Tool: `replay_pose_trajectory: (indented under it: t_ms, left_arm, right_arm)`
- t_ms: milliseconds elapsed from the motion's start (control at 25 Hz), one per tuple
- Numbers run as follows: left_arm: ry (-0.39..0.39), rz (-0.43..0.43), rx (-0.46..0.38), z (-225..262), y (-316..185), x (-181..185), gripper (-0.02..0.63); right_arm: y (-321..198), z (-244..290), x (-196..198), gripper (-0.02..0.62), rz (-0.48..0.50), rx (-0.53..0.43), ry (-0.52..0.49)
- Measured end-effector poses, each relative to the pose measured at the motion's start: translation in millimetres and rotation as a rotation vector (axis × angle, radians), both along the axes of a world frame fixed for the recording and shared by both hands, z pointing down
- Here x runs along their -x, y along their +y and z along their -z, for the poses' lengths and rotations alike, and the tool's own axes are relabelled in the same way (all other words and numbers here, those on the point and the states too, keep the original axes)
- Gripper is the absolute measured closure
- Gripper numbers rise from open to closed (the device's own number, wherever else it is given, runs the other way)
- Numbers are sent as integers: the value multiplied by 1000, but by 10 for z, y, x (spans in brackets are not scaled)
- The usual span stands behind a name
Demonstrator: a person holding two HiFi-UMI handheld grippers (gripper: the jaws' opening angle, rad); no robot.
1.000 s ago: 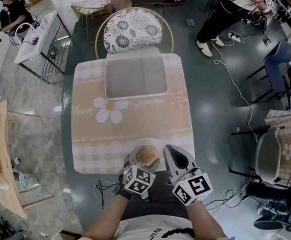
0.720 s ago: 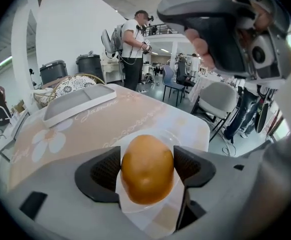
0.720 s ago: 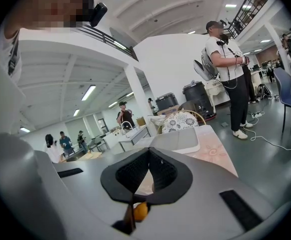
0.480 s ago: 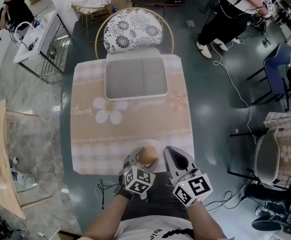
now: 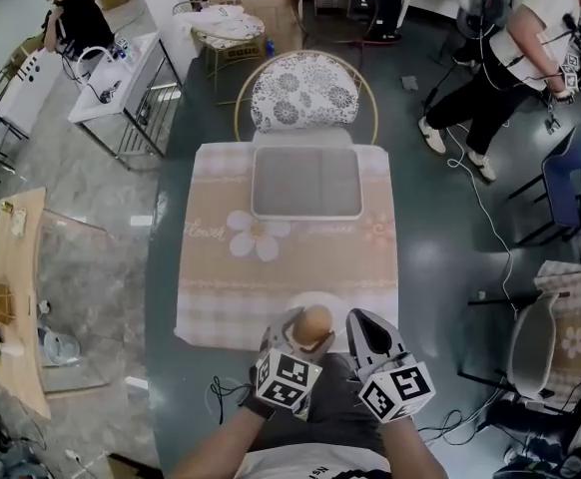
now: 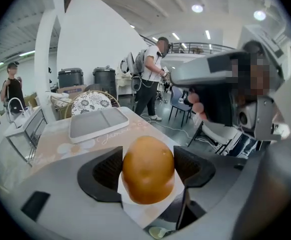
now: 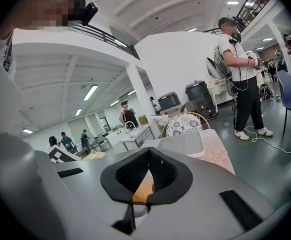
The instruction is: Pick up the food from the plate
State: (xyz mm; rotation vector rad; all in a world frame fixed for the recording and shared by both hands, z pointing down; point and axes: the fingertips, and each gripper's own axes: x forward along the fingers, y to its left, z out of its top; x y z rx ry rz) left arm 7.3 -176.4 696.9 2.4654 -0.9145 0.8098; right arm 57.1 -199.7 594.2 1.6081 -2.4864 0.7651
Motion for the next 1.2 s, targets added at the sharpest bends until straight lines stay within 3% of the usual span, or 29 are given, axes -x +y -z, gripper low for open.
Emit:
replay_pose_trajectory:
  t_ms: [440, 1200]
  left_arm:
    - [111, 42, -92, 1213, 26, 183, 288]
    - [217, 104, -264, 2498, 72, 510, 288]
  right_arm:
    - [16, 768, 193, 581, 34, -77, 13]
    - [35, 1531, 498, 580, 84, -209, 61]
